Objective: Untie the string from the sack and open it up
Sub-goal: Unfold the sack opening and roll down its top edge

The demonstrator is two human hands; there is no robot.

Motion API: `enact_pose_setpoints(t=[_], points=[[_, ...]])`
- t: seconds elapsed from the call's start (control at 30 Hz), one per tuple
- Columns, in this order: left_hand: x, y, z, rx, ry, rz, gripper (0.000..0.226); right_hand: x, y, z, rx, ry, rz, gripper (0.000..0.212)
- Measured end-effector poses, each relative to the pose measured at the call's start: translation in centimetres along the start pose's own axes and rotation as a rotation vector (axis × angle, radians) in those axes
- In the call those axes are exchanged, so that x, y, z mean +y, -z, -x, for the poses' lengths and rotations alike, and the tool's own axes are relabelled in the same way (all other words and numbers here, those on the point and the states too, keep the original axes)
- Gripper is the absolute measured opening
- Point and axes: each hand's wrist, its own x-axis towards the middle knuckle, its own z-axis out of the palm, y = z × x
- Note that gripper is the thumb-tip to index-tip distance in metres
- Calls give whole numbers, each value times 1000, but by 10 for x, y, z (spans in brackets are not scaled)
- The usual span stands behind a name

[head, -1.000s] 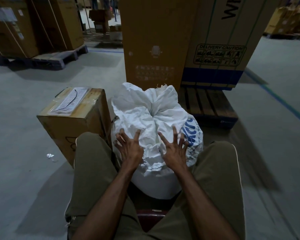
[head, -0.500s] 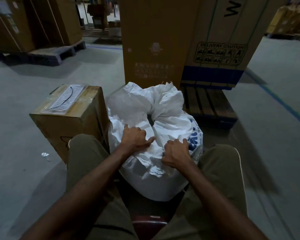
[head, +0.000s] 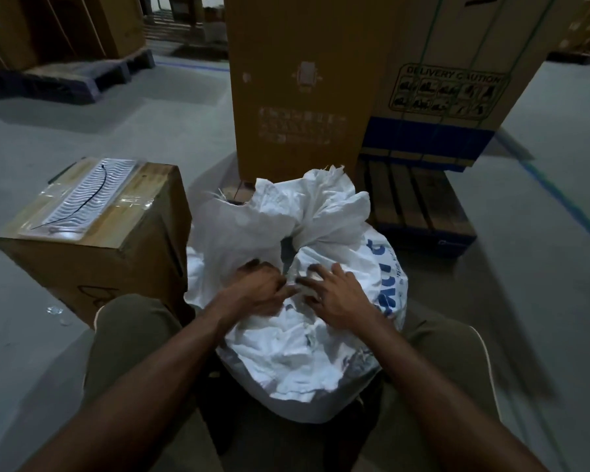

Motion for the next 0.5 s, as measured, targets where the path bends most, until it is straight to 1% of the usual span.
enact_pose_setpoints(t=[0.07,0.13,0.17,0.2,0.23,0.27,0.3,0.33,0.4,0.43,0.47,0.5], points=[[0,1,-4,6,74,-32,55,4,-7,-4,-60,-76,30,52],[-5,2,-5,14,185,-76,55,4,-5,-7,-48,-186,12,47],[-11,5,-5,-15,263,-65,55,4,-1,-8,-35,-260,1,46],[-22,9,-6,-46,357,-17,55,5,3,-9,-23,-346,-10,45],[-37,12,-7,-64,447,87,53,9,8,-8,-8,-424,-2,44],[-52,16,-6,-92,513,216,49,16,12,-7,3,-476,19,41],[-64,19,-4,-140,559,273,48,24,14,-7,-2,-509,22,38],[-73,19,-2,-134,576,237,56,33,16,-7,-1,-541,-17,35],[-77,12,4,-43,635,61,82,47,17,-8,16,-614,-116,36],[-73,9,5,-9,635,11,86,49,17,-9,19,-638,-123,39],[-68,5,4,6,594,-39,85,47,16,-9,7,-638,-110,41],[-62,5,1,-19,532,-87,80,42,13,-9,1,-615,-82,41]])
